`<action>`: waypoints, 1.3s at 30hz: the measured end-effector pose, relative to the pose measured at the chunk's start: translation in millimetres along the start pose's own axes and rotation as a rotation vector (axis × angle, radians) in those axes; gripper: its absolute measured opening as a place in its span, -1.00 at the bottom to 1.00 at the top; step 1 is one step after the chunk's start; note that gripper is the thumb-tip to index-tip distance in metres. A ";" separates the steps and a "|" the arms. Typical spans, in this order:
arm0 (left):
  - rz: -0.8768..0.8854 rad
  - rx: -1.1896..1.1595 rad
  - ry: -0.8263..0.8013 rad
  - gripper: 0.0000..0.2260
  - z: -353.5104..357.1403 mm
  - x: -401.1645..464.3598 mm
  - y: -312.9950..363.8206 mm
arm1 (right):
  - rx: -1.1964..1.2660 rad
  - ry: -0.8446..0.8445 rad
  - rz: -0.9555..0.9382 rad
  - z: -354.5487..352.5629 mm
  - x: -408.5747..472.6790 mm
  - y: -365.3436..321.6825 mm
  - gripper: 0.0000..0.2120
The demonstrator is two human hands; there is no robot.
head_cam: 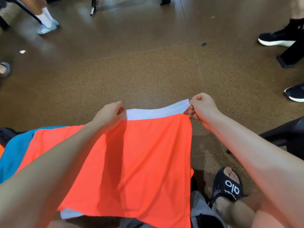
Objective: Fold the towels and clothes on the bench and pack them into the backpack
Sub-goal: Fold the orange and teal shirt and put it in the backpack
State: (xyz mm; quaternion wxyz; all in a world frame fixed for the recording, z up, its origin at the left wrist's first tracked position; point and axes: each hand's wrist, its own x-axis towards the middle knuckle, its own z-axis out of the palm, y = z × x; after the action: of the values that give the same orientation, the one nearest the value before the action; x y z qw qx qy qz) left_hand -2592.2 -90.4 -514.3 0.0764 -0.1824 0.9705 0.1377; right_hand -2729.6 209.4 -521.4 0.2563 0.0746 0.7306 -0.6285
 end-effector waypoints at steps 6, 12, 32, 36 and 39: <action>-0.110 -0.133 0.044 -0.74 14.4 -11.2 7.0 | -0.330 -0.232 0.163 0.1 -0.8 19.1 -0.90; 0.036 0.167 -0.075 -0.37 44.2 -83.0 50.6 | -0.446 -0.503 0.420 -6.0 -31.6 52.2 -0.49; 0.529 0.466 0.043 -0.59 92.1 -267.3 135.9 | 0.200 -0.250 0.163 -43.1 -126.8 62.4 -0.64; 0.497 0.308 0.044 -0.81 79.6 -255.6 129.8 | -0.022 -0.275 0.196 -50.4 -159.2 71.8 -0.51; 0.403 0.037 0.047 -0.86 63.7 -251.3 129.8 | -0.131 -0.346 0.290 -40.8 -202.0 97.2 -0.39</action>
State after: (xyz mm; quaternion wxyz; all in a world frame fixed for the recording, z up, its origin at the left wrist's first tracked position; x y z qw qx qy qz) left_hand -2403.0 128.3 -493.9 0.0280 0.0138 0.9913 0.1279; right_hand -2526.0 310.9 -509.1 0.4698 0.0531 0.6964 -0.5399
